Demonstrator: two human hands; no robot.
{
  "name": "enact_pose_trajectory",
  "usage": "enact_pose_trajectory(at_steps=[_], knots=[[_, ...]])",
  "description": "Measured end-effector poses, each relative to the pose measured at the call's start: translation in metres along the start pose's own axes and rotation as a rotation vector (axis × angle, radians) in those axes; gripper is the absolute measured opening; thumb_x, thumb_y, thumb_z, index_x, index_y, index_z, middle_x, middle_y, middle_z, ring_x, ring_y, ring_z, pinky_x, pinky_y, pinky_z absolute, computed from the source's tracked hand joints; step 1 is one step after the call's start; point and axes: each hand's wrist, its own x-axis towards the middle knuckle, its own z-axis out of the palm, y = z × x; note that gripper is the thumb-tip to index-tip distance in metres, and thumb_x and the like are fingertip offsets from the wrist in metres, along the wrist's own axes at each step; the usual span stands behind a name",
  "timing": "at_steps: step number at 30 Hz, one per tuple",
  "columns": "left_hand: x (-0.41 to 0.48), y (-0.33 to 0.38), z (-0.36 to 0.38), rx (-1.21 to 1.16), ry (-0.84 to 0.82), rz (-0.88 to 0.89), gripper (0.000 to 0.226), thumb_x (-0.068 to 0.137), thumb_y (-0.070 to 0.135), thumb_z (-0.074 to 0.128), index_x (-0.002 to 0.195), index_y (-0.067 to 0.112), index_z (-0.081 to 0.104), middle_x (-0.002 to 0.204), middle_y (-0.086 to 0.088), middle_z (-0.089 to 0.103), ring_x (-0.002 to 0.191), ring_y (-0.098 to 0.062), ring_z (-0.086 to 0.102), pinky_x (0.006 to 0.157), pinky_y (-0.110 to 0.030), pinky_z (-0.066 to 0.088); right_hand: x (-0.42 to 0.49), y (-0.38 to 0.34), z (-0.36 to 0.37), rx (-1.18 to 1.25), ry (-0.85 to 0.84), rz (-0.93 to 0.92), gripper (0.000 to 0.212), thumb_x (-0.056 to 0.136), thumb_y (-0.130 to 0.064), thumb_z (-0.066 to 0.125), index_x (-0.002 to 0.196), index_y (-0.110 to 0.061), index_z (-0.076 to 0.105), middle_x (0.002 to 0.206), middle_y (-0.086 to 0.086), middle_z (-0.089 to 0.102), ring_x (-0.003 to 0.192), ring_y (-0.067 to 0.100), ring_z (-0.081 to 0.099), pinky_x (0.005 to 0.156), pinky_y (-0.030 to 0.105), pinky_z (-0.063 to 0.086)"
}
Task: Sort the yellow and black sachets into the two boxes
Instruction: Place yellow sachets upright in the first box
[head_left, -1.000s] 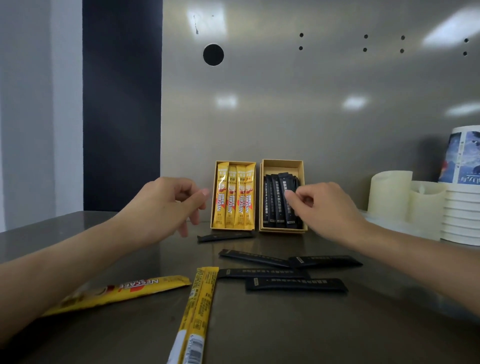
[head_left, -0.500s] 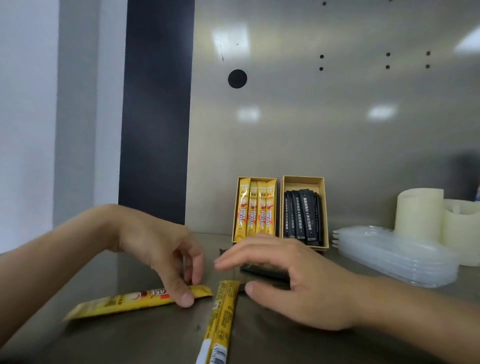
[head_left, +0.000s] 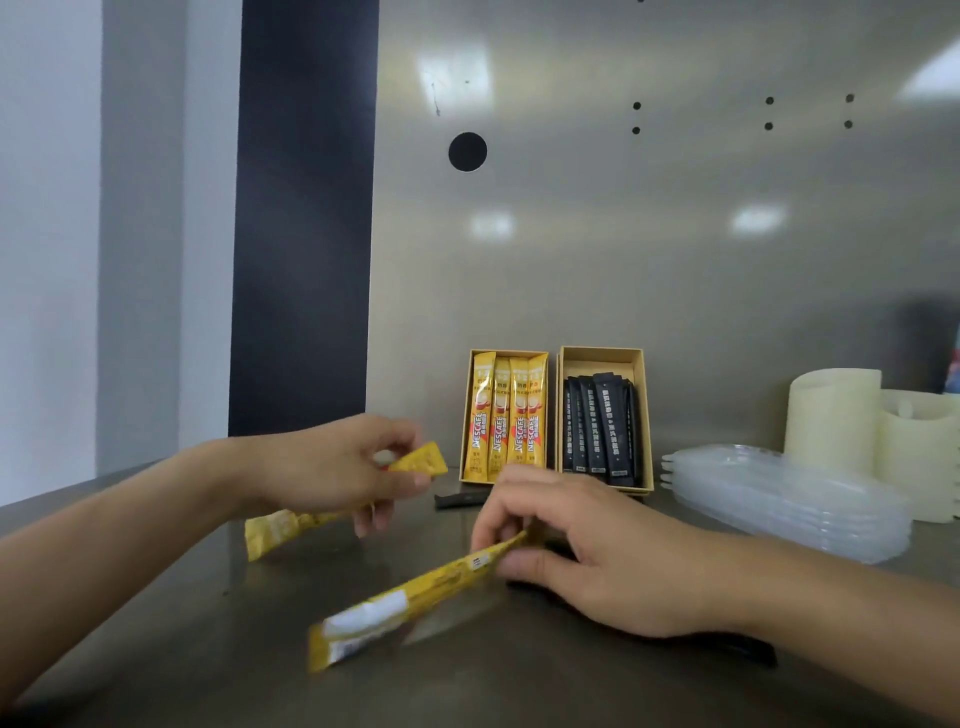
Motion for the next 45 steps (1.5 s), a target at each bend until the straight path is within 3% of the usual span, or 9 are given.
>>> enact_pose_trajectory(at_steps=[5, 9, 12, 14, 21, 24, 28, 33, 45], knots=[[-0.001, 0.008, -0.004, -0.147, 0.176, 0.061, 0.032, 0.096, 0.041, 0.059, 0.101, 0.009, 0.065, 0.065, -0.006, 0.056, 0.049, -0.011, 0.039, 0.048, -0.025, 0.036, -0.003, 0.032, -0.016, -0.113, 0.289, 0.111, 0.014, 0.097, -0.019, 0.063, 0.099, -0.033, 0.063, 0.1, -0.02, 0.052, 0.099, 0.003, 0.055, 0.08, 0.018, 0.046], [-0.005, 0.017, -0.001, -0.139, 0.084, 0.092, 0.054, 0.085, 0.071, 0.058, 0.105, 0.024, 0.073, 0.11, -0.031, 0.067, 0.051, -0.017, 0.035, 0.048, -0.025, 0.038, -0.014, 0.054, -0.023, -0.242, 0.463, 0.17, 0.013, 0.096, -0.018, 0.063, 0.101, -0.03, 0.065, 0.098, -0.022, 0.049, 0.094, 0.002, 0.054, 0.073, 0.013, 0.04], [-0.001, 0.015, 0.005, -0.134, 0.035, 0.078, 0.054, 0.086, 0.066, 0.056, 0.113, 0.022, 0.071, 0.11, -0.007, 0.076, 0.048, -0.016, 0.037, 0.049, -0.025, 0.04, -0.014, 0.058, -0.024, -0.306, 0.529, 0.189, 0.015, 0.096, -0.017, 0.063, 0.103, -0.029, 0.065, 0.099, -0.022, 0.048, 0.091, 0.0, 0.054, 0.072, 0.013, 0.04], [0.001, 0.012, 0.008, -0.092, 0.013, 0.067, 0.047, 0.087, 0.065, 0.058, 0.113, 0.028, 0.071, 0.106, -0.02, 0.072, 0.051, -0.021, 0.039, 0.048, -0.025, 0.042, -0.013, 0.057, -0.022, -0.332, 0.549, 0.174, 0.014, 0.095, -0.016, 0.063, 0.103, -0.028, 0.064, 0.1, -0.019, 0.048, 0.089, -0.001, 0.053, 0.071, 0.014, 0.04], [0.001, 0.014, 0.021, -0.13, 0.101, 0.133, 0.029, 0.083, 0.043, 0.072, 0.109, 0.03, 0.073, 0.093, -0.002, 0.073, 0.052, -0.02, 0.051, 0.047, -0.031, 0.045, -0.01, 0.053, -0.01, -0.356, 0.478, 0.137, 0.017, 0.094, -0.018, 0.064, 0.101, -0.031, 0.055, 0.103, -0.022, 0.045, 0.094, -0.002, 0.051, 0.069, 0.016, 0.043], [0.002, 0.01, 0.018, -0.084, 0.222, 0.174, 0.03, 0.078, 0.041, 0.079, 0.107, 0.034, 0.075, 0.104, 0.007, 0.076, 0.091, -0.035, 0.071, 0.081, -0.055, 0.06, -0.013, 0.054, -0.006, -0.321, 0.387, 0.196, 0.024, 0.092, -0.038, 0.066, 0.106, -0.038, 0.047, 0.104, -0.027, 0.048, 0.098, -0.01, 0.05, 0.071, 0.015, 0.042], [0.007, 0.004, 0.016, -0.063, 0.292, 0.193, 0.026, 0.081, 0.026, 0.082, 0.105, 0.031, 0.076, 0.102, 0.012, 0.076, 0.093, -0.011, 0.072, 0.083, -0.034, 0.057, -0.013, 0.052, -0.003, -0.279, 0.256, 0.263, 0.048, 0.078, -0.074, 0.053, 0.116, -0.049, 0.038, 0.108, -0.025, 0.061, 0.101, -0.004, 0.057, 0.083, 0.025, 0.051], [0.009, -0.001, 0.018, -0.022, 0.301, 0.202, 0.027, 0.078, 0.033, 0.082, 0.104, 0.037, 0.075, 0.101, 0.01, 0.076, 0.094, -0.046, 0.067, 0.08, -0.064, 0.056, -0.011, 0.05, -0.001, -0.228, 0.237, 0.242, 0.047, 0.081, -0.071, 0.053, 0.119, -0.044, 0.046, 0.094, -0.02, 0.062, 0.09, 0.0, 0.06, 0.079, 0.031, 0.053], [0.011, 0.001, 0.02, 0.004, 0.407, 0.266, 0.027, 0.082, 0.031, 0.076, 0.108, 0.038, 0.073, 0.105, 0.017, 0.074, 0.099, -0.001, 0.07, 0.086, -0.029, 0.061, -0.01, 0.051, 0.0, -0.254, 0.279, 0.236, 0.044, 0.079, -0.07, 0.054, 0.11, -0.04, 0.063, 0.099, -0.021, 0.064, 0.092, -0.003, 0.06, 0.078, 0.023, 0.054]])
